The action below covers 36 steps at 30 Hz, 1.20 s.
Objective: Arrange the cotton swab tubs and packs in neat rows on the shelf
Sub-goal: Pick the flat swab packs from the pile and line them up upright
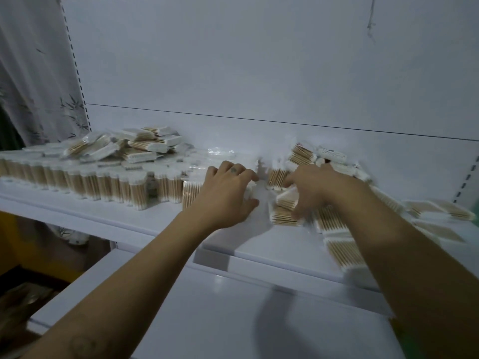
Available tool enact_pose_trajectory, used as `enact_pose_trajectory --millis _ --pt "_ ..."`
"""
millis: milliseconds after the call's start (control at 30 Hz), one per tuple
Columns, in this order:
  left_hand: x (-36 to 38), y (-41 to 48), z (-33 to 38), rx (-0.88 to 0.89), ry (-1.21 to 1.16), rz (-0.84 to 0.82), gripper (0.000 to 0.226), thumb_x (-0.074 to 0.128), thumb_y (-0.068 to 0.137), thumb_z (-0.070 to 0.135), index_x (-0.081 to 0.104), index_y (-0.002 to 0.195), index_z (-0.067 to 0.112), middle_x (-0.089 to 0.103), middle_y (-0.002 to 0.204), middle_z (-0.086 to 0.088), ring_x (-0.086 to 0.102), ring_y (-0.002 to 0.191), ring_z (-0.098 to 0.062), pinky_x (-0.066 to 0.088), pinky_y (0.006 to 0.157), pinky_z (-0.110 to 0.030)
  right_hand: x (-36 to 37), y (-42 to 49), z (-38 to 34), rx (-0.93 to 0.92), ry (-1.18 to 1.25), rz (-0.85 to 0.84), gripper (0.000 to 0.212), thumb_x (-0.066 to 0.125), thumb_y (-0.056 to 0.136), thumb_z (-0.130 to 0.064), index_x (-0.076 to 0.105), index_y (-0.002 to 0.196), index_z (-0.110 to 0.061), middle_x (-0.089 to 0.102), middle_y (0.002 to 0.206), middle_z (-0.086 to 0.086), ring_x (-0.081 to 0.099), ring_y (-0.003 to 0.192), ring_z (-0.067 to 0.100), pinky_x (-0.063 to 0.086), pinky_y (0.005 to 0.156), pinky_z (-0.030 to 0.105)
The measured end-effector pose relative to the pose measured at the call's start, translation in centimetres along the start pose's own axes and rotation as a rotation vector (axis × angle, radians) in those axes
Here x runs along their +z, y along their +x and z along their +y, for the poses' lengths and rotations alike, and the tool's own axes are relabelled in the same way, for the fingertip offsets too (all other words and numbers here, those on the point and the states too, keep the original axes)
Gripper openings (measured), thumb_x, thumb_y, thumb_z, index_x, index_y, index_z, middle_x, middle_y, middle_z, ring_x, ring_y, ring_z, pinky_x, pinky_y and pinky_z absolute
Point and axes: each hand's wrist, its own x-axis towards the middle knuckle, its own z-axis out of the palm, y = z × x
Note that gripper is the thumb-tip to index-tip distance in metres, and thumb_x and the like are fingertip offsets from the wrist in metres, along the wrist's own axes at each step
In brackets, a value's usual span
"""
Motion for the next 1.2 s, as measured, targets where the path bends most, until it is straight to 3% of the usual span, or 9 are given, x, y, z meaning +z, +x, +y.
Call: enact_pose_trajectory --millis 133,300,433,567,667,833,1000,1100,1200 --pt "-0.1 1.7 1.5 0.07 0.032 -0.093 0.054 0.055 0.091 0.051 0.043 0.138 0.029 0.046 0.143 0.002 0.032 0.134 -0.021 0.023 0.106 -0.042 1.2 -0.2 0.9 0.011 0.04 0.017 0.051 0.072 0.075 -0.035 0.059 0.124 -0.027 0.058 0.126 0.001 0.057 0.11 0.022 0.049 0.092 0.039" --pt "-0.8 3.7 1.4 0.08 -0.041 -0.118 0.062 0.058 0.09 0.05 0.037 0.144 0.026 0.047 0.143 0.0 0.037 0.132 -0.022 0.028 0.106 -0.04 0.1 -0.3 3.0 0.022 0.514 0.17 0.046 0.07 0.08 -0.041 0.063 0.123 -0.026 0.062 0.123 -0.002 0.057 0.103 0.014 0.047 0.087 0.029" --pt "-1.7 6.6 0.6 -0.111 -0.51 -0.139 0.064 0.06 0.091 0.047 0.038 0.145 0.022 0.056 0.134 -0.001 0.058 0.113 -0.018 0.045 0.09 -0.029 0.6 0.1 3.4 0.002 0.639 0.406 0.057 0.079 0.072 -0.024 0.06 0.124 -0.03 0.053 0.121 -0.007 0.05 0.101 0.007 0.04 0.077 0.018" --pt "-2.7 10.1 -0.1 -0.264 -0.862 -0.416 0.053 0.067 0.09 0.034 0.048 0.134 0.012 0.069 0.106 0.0 0.07 0.085 -0.013 0.054 0.071 -0.028 0.3 1.2 2.9 -0.044 0.737 0.549 0.05 0.081 0.069 -0.024 0.062 0.114 -0.034 0.051 0.119 -0.006 0.052 0.107 0.011 0.046 0.089 0.028" --pt "-2.6 12.1 -1.0 -0.218 -0.919 -0.41 0.037 0.069 0.088 0.015 0.056 0.123 0.01 0.072 0.096 -0.004 0.069 0.078 -0.013 0.05 0.064 -0.025 0.3 2.4 3.0 -0.042 0.705 0.559 0.055 0.083 0.072 -0.023 0.059 0.121 -0.031 0.048 0.123 -0.006 0.05 0.108 0.01 0.04 0.087 0.023" --pt "-2.6 14.9 -3.4 -0.093 -0.724 -0.209 0.035 0.064 0.085 0.005 0.057 0.117 0.02 0.067 0.098 -0.005 0.069 0.082 -0.021 0.056 0.059 -0.028 0.1 4.9 4.4 0.032 0.602 0.498 0.06 0.079 0.078 -0.024 0.052 0.132 -0.024 0.05 0.126 -0.002 0.049 0.107 0.009 0.04 0.088 0.023" --pt "-2.2 17.9 -6.1 -0.061 -0.716 -0.143 0.028 0.065 0.085 0.011 0.059 0.112 0.016 0.063 0.103 -0.005 0.066 0.083 -0.024 0.056 0.059 -0.029 -1.1 9.5 3.6 0.025 0.094 0.373 0.04 0.065 0.087 -0.033 0.057 0.125 -0.026 0.054 0.124 -0.001 0.051 0.11 0.019 0.036 0.096 0.034" --pt "-1.8 19.5 -7.1 -0.058 -0.676 -0.175 0.025 0.064 0.087 0.014 0.056 0.111 0.01 0.061 0.102 -0.006 0.064 0.08 -0.02 0.056 0.054 -0.026 -1.5 12.8 2.7 -0.012 -0.213 0.305 0.04 0.057 0.09 -0.04 0.057 0.128 -0.026 0.054 0.128 0.003 0.048 0.119 0.022 0.028 0.106 0.041" --pt "-1.4 20.6 -8.1 -0.047 -0.656 -0.169 0.028 0.063 0.087 0.015 0.052 0.113 0.014 0.059 0.096 -0.005 0.062 0.076 -0.018 0.049 0.05 -0.023 -0.6 15.7 1.4 -0.064 -0.322 0.184 0.044 0.049 0.09 -0.049 0.055 0.128 -0.029 0.055 0.127 0.003 0.047 0.12 0.024 0.024 0.108 0.048"
